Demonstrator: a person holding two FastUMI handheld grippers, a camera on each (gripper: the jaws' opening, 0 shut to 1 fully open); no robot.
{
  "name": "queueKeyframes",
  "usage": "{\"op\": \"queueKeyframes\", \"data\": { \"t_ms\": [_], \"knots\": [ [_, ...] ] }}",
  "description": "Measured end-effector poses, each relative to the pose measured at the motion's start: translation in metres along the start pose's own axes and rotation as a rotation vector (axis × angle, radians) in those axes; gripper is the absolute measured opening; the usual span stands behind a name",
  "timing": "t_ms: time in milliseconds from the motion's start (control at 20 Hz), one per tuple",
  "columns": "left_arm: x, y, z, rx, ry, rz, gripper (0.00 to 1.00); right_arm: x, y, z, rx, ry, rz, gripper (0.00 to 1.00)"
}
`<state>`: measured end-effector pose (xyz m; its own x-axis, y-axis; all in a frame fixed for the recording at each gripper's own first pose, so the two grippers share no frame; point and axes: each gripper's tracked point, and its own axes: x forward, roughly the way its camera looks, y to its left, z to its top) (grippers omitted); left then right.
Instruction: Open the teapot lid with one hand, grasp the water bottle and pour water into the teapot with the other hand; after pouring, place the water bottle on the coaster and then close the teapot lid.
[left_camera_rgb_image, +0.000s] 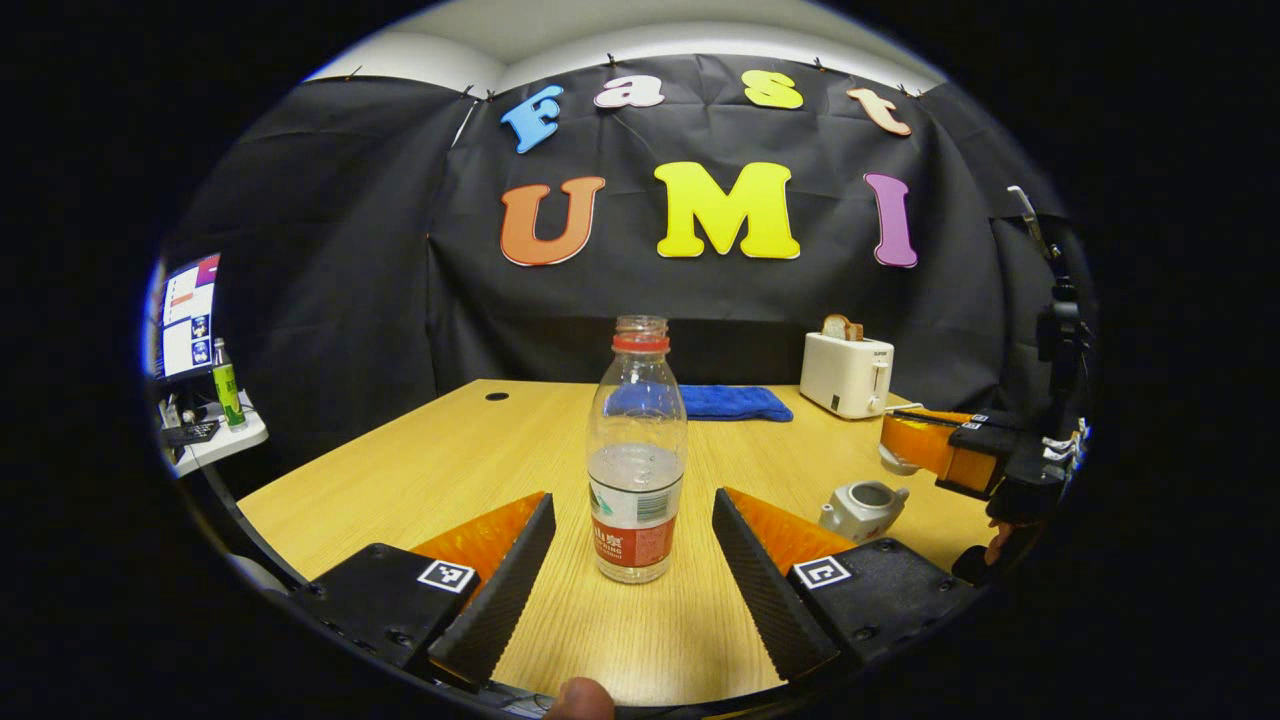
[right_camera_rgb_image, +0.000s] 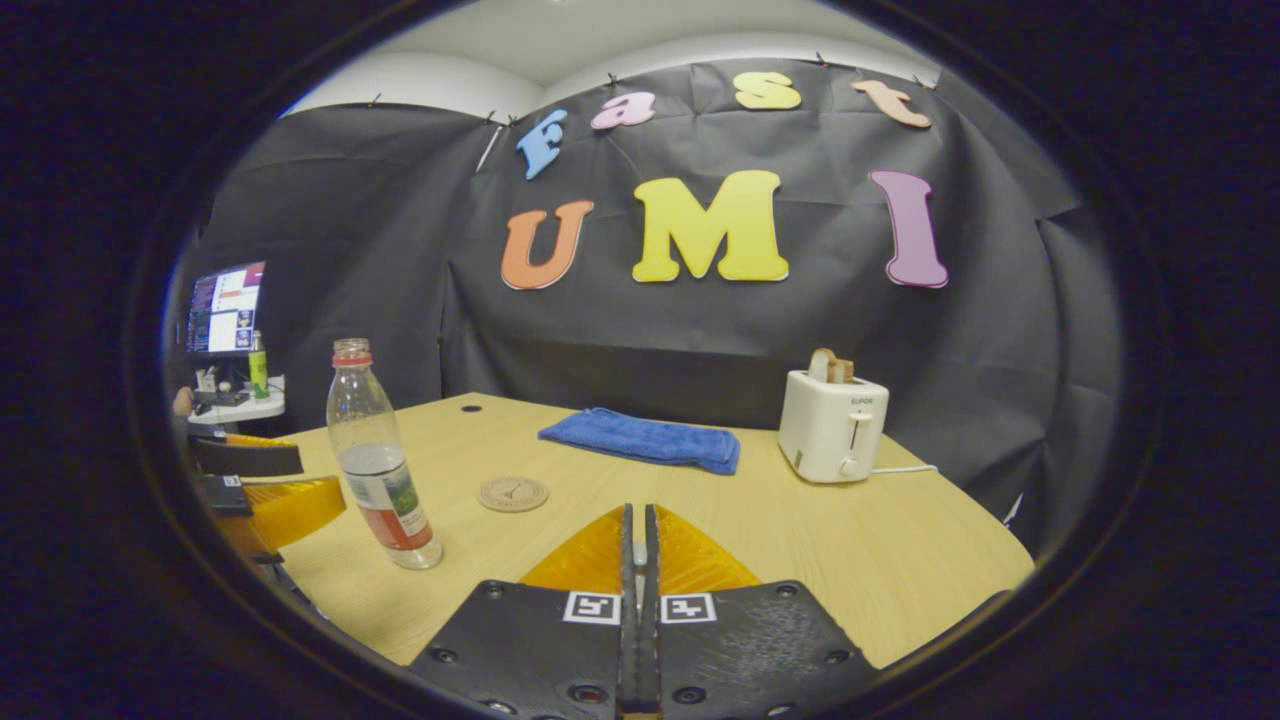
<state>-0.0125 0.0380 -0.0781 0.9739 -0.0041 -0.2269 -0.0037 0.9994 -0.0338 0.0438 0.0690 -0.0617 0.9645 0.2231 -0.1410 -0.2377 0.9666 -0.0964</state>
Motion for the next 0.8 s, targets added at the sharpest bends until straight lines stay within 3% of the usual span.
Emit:
{"op": "queueKeyframes", "data": {
  "t_ms": [700,800],
  "knots": [
    [0.049,0.004,-0.033,-0.011,0.074,-0.014,0.99,-0.006,-0.029,-0.004,0.026,0.033,-0.041,0.00],
    [0.051,0.003,-0.031,0.001,0.067,-0.013,0.91,-0.008,-0.031,0.000,0.022,0.026,-0.040,0.00]
  ]
}}
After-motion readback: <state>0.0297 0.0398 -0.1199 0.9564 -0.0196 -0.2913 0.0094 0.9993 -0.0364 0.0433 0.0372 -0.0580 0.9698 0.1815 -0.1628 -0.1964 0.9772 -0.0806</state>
